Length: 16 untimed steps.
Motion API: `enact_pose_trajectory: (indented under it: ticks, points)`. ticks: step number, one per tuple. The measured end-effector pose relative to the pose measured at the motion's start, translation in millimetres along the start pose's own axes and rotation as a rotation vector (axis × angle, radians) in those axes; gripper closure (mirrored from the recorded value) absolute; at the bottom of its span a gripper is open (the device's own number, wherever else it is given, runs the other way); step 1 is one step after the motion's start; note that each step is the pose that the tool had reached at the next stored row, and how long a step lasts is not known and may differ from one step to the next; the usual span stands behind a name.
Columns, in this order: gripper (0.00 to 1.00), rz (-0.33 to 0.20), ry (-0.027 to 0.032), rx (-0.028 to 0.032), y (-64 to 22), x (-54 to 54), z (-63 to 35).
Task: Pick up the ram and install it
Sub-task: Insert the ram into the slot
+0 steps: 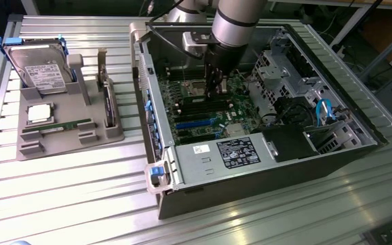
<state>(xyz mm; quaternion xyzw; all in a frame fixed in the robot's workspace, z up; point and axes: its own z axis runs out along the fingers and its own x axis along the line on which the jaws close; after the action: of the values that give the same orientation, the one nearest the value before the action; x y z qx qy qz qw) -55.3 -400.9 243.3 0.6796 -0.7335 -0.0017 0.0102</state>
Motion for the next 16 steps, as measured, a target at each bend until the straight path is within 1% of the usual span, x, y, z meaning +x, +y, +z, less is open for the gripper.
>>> enact_pose_trajectory:
  ticks: [4, 14, 15, 16]
  points:
    - [0.86, 0.002, 0.0001, 0.0000, 0.1, 1.3, 5.1]
    - [0.86, 0.004, 0.0000, 0.0000, -0.2, 5.4, 8.5]
    - [0.86, 0.004, -0.0004, 0.0001, -0.3, 5.3, 13.3]
    - [0.86, 0.004, 0.0000, 0.0000, -0.3, 5.3, 14.4]
